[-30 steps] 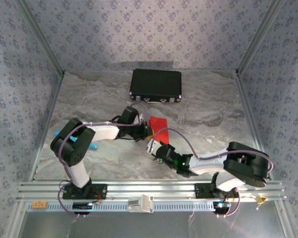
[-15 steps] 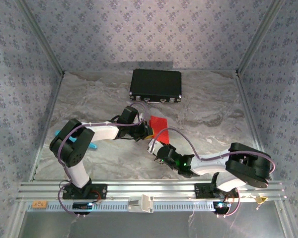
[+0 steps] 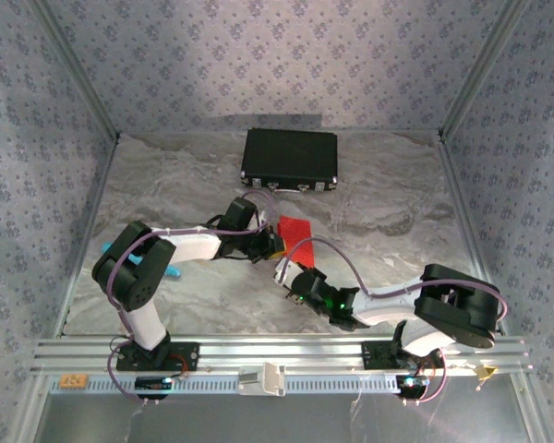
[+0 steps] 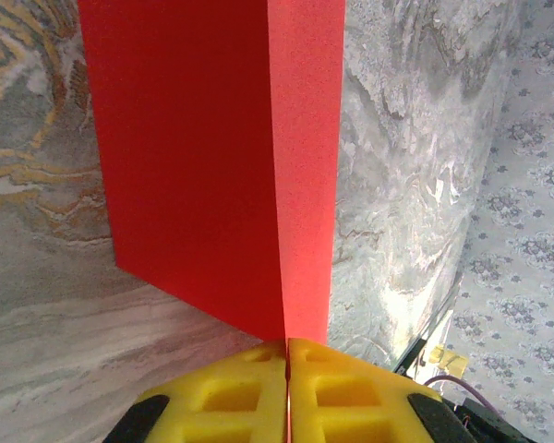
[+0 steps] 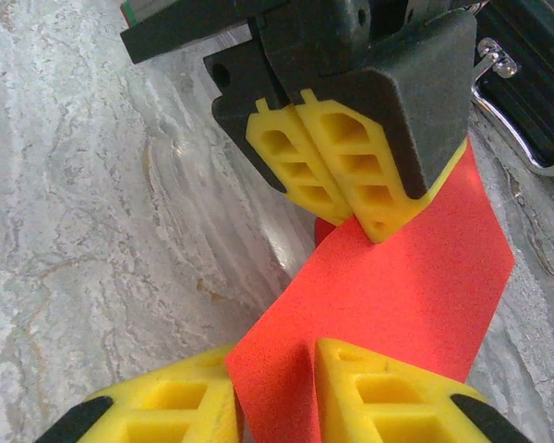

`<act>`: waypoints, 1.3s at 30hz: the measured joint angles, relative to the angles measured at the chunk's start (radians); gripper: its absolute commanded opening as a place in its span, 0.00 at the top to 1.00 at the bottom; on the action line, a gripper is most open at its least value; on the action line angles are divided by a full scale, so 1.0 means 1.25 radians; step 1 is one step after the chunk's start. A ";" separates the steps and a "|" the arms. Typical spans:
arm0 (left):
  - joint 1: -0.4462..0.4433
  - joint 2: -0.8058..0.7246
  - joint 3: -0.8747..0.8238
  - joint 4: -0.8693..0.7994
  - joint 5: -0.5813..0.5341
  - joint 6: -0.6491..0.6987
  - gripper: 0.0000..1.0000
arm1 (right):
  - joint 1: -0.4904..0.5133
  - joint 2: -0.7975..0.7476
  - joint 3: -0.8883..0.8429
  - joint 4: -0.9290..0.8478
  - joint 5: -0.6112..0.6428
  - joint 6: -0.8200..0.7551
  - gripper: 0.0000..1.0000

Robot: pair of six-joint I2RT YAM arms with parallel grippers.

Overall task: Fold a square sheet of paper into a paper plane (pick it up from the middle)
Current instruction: Third fold the triangle at the center of the table.

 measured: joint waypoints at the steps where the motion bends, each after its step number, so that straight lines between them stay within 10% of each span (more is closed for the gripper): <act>1: 0.000 0.000 0.000 0.000 0.000 0.000 0.92 | 0.000 0.000 0.000 0.000 0.001 0.000 0.74; 39: 0.000 0.000 -0.012 0.003 0.000 0.000 0.92 | -0.007 -0.027 -0.018 0.006 -0.015 0.019 0.80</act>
